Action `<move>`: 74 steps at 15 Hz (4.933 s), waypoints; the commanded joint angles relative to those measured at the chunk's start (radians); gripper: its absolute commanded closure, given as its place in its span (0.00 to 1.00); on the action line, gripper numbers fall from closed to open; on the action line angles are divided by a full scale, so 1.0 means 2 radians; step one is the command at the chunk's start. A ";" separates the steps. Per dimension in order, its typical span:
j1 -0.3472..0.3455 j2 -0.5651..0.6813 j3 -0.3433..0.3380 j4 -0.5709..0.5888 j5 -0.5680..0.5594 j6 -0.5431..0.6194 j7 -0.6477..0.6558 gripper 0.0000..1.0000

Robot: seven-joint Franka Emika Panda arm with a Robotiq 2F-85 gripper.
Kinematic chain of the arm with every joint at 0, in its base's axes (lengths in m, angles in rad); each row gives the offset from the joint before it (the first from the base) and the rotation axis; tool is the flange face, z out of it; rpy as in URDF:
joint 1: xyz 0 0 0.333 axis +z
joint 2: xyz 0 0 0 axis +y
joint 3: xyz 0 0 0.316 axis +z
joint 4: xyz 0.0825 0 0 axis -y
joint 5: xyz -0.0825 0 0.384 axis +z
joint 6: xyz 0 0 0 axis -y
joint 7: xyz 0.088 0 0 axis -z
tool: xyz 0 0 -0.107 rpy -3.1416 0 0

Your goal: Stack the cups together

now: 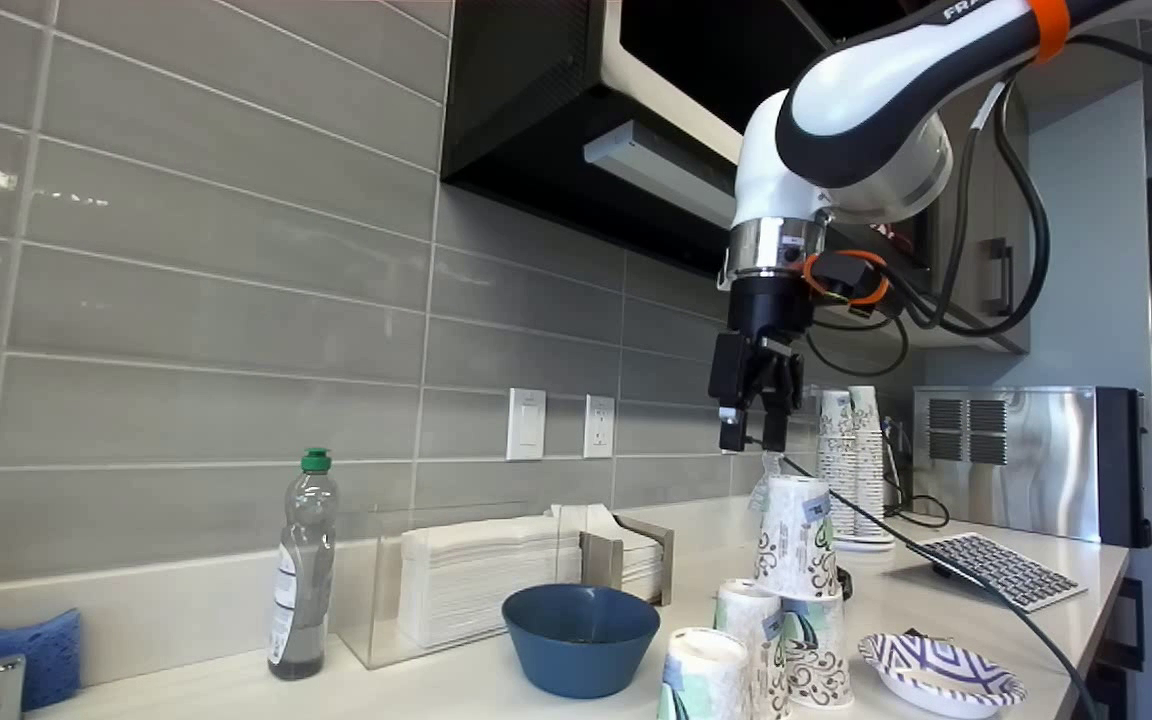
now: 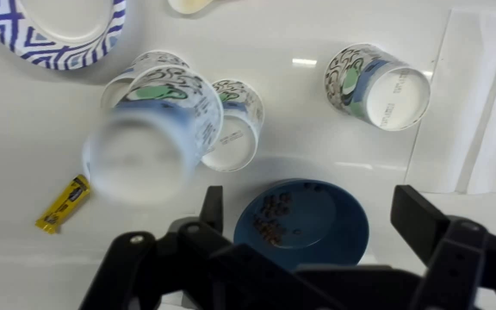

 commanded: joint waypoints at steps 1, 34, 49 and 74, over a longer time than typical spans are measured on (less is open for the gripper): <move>0.010 0.008 0.001 -0.026 0.045 0.019 -0.009 0.00; 0.016 0.116 0.011 -0.039 0.104 0.052 -0.100 0.88; 0.013 0.066 0.011 -0.042 0.045 0.024 -0.044 1.00; -0.027 -0.101 0.022 0.097 -0.110 -0.162 0.119 1.00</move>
